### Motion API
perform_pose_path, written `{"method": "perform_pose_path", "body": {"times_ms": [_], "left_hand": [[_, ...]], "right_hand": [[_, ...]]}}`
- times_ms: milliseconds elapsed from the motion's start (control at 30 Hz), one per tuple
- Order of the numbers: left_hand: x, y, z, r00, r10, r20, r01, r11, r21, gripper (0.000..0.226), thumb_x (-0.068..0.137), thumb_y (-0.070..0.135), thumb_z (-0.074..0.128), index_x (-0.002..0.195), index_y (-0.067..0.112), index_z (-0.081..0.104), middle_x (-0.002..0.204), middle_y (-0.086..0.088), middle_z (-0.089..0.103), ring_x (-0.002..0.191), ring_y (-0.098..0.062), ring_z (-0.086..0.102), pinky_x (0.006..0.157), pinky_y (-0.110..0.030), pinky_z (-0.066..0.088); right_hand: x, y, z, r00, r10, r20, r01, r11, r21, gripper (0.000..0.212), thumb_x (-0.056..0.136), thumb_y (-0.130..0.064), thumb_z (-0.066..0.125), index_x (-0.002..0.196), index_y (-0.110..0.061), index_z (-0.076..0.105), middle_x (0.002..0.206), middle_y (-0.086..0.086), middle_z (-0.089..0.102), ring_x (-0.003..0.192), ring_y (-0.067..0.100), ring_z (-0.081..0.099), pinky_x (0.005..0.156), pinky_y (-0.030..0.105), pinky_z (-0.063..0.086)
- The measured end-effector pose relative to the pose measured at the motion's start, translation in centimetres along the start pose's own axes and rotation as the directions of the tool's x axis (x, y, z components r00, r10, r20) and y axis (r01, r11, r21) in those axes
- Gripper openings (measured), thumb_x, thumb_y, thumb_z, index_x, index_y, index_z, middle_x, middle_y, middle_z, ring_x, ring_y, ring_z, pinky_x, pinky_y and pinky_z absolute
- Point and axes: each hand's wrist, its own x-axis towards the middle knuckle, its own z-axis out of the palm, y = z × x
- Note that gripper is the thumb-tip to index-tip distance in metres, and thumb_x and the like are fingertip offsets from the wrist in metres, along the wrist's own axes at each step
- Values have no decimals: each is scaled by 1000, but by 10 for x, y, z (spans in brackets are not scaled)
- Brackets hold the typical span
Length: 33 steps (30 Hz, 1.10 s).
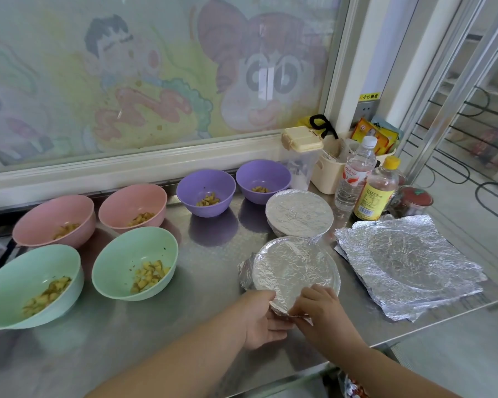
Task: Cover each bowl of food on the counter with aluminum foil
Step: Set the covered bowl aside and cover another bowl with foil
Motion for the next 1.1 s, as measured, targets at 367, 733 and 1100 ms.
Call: {"method": "perform_pose_path", "body": {"times_ms": [367,733,1100], "left_hand": [[6,17,2,999,-48,-4,47,984,-173,32,103,-1,23,108,-6,55,101,-25,66,86,-38,63,86,-55,49],[7,27,-19,998,-21,60,36,964,-262,43,92,-16,16,112,-5,51,106,-29,62,93,-47,58,97,-67,36],[14,27,-16,999,-43,29,49,960,-276,44,94,-15,14,115,-8,52,104,-31,62,90,-44,59,81,-63,49]], "right_hand": [[3,9,3,999,8,43,-13,992,129,11,75,-39,68,80,-32,62,76,-17,51,79,-3,41,71,24,38],[1,17,-7,993,-108,57,102,991,89,14,80,-44,71,81,-35,60,82,-20,51,83,-5,40,81,23,35],[8,-10,12,984,-156,-89,151,987,-61,7,82,-36,67,77,-31,69,72,-13,52,73,14,54,78,31,37]]}}
